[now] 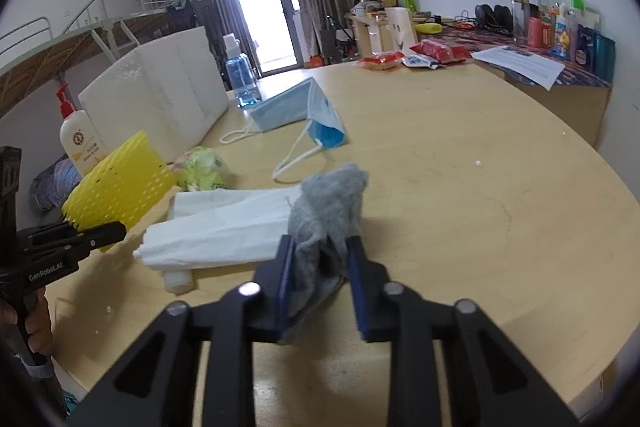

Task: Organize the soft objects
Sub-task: 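Lift the yellow net and grey sock and carry both toward the white foam box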

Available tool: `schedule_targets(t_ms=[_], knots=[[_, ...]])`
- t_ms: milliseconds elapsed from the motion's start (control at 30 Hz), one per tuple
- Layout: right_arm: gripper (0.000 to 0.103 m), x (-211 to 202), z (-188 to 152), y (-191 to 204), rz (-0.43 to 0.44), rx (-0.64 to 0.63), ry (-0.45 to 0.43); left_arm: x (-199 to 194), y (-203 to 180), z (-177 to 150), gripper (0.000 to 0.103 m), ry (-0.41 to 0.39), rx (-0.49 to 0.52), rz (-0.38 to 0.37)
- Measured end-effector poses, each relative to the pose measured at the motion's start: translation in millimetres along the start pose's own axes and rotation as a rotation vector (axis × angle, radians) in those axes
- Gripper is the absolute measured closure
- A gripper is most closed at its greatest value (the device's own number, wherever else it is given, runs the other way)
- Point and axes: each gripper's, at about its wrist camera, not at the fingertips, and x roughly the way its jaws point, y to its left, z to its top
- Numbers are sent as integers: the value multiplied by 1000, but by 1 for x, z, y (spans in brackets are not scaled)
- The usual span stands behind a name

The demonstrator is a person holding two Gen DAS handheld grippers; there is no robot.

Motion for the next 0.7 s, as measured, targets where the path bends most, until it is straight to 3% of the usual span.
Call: schedule_targets(t_ms=[167, 700], knots=[[88, -10, 5, 7, 0, -23, -28, -15, -3, 4, 91, -52, 11, -5], [88, -65, 30, 31, 28, -99, -205, -76, -9, 16, 92, -235, 33, 19]])
